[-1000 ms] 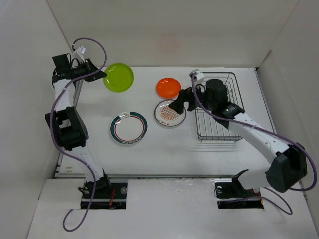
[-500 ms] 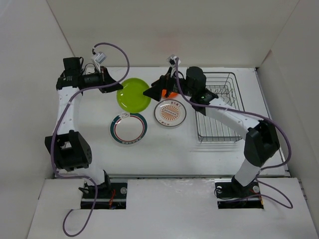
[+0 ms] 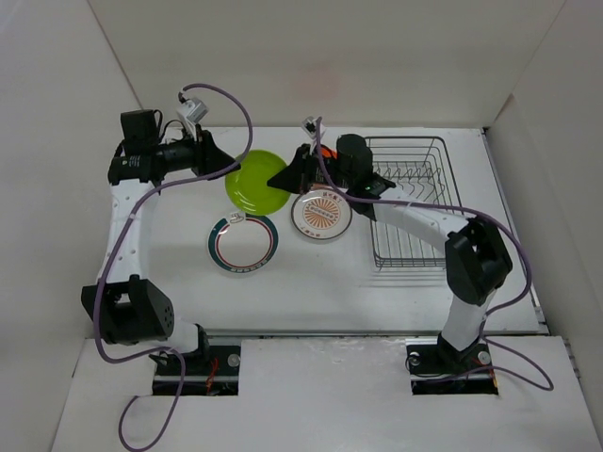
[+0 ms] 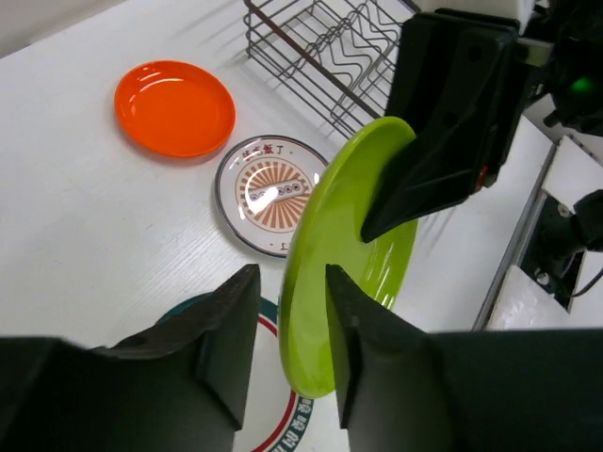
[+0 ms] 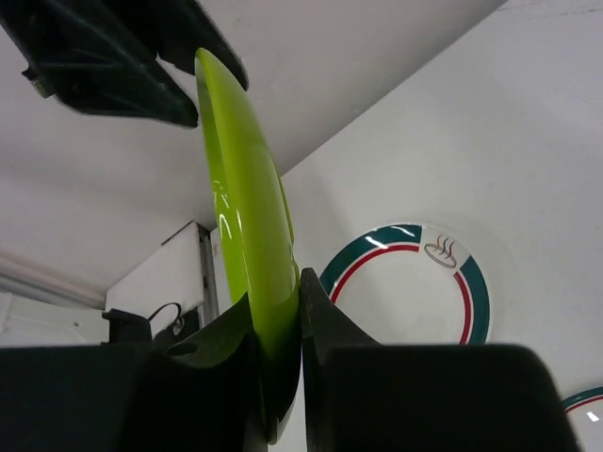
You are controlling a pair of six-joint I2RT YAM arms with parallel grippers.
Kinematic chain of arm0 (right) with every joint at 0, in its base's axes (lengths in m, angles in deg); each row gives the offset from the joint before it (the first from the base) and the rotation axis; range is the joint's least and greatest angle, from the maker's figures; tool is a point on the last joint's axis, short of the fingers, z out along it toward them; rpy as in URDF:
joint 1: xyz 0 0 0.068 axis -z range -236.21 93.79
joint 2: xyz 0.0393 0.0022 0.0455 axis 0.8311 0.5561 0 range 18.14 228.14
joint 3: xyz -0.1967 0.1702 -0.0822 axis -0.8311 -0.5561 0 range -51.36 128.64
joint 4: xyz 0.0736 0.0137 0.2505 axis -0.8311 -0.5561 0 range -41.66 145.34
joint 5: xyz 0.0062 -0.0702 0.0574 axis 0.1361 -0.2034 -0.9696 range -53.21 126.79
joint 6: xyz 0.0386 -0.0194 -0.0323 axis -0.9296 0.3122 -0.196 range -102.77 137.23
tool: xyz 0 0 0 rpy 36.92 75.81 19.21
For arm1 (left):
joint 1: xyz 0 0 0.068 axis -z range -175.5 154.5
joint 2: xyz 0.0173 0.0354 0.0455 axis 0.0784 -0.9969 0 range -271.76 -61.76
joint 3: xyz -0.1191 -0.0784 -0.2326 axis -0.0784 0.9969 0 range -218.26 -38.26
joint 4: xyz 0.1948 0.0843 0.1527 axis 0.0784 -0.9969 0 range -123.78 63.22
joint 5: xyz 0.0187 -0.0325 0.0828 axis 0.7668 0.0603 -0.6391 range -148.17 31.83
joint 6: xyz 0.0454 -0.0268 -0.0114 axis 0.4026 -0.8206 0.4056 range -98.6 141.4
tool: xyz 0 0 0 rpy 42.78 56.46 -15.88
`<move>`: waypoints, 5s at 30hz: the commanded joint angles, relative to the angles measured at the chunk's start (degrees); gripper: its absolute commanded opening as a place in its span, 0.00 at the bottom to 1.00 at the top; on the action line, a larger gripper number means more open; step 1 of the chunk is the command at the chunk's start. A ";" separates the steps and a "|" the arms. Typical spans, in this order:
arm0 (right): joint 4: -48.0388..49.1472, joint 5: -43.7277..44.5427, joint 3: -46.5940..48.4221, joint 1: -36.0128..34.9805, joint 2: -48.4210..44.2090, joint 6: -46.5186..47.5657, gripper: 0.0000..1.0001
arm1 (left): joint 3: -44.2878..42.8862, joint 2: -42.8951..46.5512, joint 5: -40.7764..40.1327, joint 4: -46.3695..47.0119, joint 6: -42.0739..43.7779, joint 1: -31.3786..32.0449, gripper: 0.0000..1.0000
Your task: Load the plates into the dish rack
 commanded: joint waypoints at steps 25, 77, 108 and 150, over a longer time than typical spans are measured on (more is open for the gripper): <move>-50.52 69.04 10.87 18.04 -13.40 17.80 0.00 | 7.42 1.49 -31.09 10.31 -9.70 1.12 1.00; -43.93 64.37 3.84 19.28 -10.04 19.12 0.88 | 6.20 -1.85 -25.91 9.78 -6.98 2.96 1.00; -43.22 44.16 -17.69 11.55 -53.03 21.23 1.00 | -28.24 -55.81 -20.53 28.76 -43.00 14.39 1.00; -45.95 48.99 -20.23 7.59 -56.55 19.12 0.99 | -37.31 -66.81 -28.89 25.69 -43.72 19.49 0.23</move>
